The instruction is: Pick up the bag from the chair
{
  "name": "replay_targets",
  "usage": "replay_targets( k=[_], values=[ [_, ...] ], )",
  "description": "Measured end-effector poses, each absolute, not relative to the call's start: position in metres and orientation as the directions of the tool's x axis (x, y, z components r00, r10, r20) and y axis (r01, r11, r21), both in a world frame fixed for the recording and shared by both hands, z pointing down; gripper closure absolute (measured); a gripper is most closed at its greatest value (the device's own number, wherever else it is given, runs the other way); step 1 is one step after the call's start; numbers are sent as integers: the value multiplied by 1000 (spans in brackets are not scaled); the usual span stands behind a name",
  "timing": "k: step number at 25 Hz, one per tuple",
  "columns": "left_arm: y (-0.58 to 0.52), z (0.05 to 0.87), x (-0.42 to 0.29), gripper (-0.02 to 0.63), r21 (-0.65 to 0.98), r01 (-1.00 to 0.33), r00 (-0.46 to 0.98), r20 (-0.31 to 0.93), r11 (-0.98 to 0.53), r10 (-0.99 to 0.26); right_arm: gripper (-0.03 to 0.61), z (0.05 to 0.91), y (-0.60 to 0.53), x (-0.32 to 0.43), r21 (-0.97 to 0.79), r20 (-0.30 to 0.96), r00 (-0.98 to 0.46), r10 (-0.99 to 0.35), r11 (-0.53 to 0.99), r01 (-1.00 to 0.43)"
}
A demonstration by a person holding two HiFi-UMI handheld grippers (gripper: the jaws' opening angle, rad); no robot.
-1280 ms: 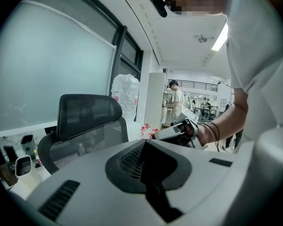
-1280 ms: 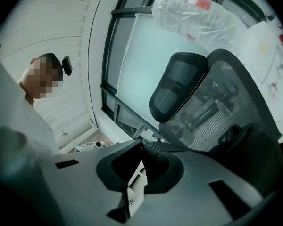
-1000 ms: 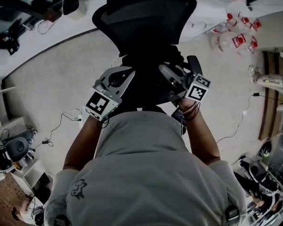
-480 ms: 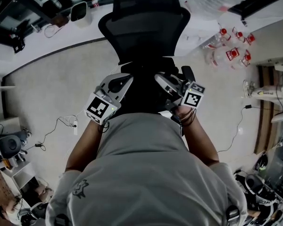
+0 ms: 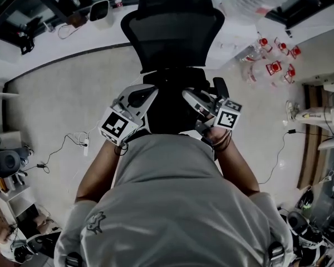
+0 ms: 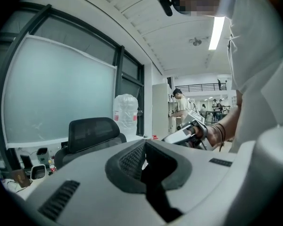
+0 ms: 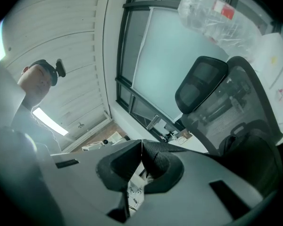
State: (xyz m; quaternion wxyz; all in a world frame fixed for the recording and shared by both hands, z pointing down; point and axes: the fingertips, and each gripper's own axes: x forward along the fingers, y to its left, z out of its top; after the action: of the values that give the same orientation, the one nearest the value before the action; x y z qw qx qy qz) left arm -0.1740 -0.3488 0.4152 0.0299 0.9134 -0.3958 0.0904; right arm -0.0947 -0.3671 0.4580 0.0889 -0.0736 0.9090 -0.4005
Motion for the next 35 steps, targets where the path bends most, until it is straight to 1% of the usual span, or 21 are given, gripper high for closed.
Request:
replay_targets(
  k=[4, 10, 16, 24, 30, 35],
  values=[
    [-335, 401, -183, 601, -64, -695, 699, 172, -716, -694, 545, 444, -353, -98, -716, -114, -966, -231, 694, -81],
    [-299, 388, -186, 601, -62, -652, 739, 173, -756, -652, 545, 429, -319, -89, -705, -118, -945, -306, 696, -137],
    [-240, 381, -191, 601, -60, -594, 788, 161, -802, -595, 545, 423, -270, -87, -705, -117, -912, -393, 680, -203],
    [-169, 378, -197, 601, -69, -549, 822, 137, -833, -553, 545, 417, -192, -85, -702, -124, -878, -463, 666, -252],
    [-130, 364, -175, 601, -65, -524, 843, 108, -850, -527, 545, 414, -153, -59, -717, -143, -863, -484, 652, -246],
    [-115, 357, -157, 601, -44, -569, 817, 83, -821, -571, 545, 415, -131, -46, -721, -137, -889, -437, 659, -212]
  ],
)
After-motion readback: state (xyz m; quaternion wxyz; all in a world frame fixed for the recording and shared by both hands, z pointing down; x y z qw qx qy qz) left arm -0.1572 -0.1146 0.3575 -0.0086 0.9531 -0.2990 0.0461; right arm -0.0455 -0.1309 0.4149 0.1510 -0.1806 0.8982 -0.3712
